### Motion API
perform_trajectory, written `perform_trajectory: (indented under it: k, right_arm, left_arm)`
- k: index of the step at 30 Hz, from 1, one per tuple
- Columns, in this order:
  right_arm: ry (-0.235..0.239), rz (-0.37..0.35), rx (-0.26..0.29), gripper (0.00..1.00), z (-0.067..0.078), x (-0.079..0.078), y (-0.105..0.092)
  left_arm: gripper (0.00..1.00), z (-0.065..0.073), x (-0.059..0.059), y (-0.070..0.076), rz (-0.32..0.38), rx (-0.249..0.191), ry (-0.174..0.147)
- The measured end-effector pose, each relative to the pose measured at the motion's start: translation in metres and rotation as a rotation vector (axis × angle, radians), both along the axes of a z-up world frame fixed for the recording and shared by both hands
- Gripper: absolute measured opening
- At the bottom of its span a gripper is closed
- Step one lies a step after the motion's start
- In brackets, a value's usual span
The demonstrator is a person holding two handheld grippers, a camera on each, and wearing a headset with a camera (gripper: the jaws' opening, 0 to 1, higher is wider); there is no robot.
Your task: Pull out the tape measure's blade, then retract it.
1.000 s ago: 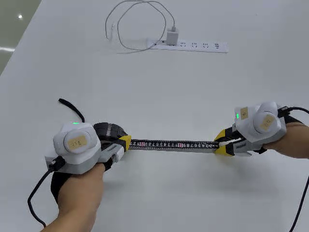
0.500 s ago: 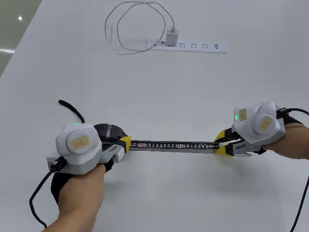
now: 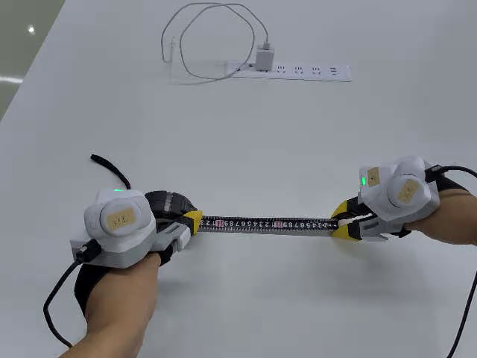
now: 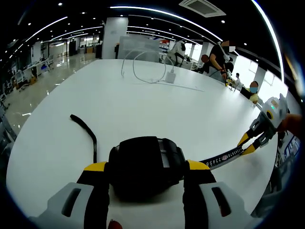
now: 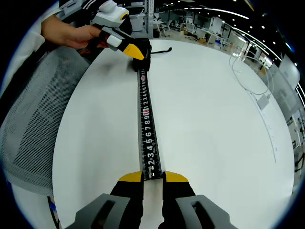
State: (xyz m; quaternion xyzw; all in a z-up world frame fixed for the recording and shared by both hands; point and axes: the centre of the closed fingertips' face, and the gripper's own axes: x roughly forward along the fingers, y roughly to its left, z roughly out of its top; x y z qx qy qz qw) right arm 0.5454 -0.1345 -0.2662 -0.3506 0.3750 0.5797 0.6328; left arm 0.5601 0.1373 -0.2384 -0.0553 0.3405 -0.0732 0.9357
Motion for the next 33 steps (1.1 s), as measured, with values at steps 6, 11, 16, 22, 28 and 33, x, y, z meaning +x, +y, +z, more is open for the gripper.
perform_trajectory:
  k: [6,11,16,22,28,33]
  right_arm:
    - [0.0,0.009,-0.002,0.11,-0.001,-0.001,0.001]
    - [0.002,0.008,0.002,0.11,-0.001,0.0,0.001]
    - [0.004,0.006,0.001,0.1,-0.002,0.001,0.001]
    - [0.002,0.018,0.007,0.1,0.0,0.0,0.008]
    - [0.001,0.023,0.013,0.1,-0.001,0.001,0.013]
    - [0.0,0.025,0.019,0.1,0.0,0.001,0.017]
  left_arm:
    - [0.57,0.0,-0.001,0.0,-0.004,0.01,0.012]
    - [0.57,0.0,-0.001,-0.001,-0.002,0.006,0.012]
    - [0.57,0.0,-0.002,-0.001,-0.003,0.003,0.015]
    - [0.57,0.0,-0.001,-0.001,-0.005,-0.003,0.018]
    - [0.57,0.0,-0.002,-0.001,-0.003,-0.017,0.018]
    - [0.57,0.0,-0.002,0.0,-0.004,-0.025,0.018]
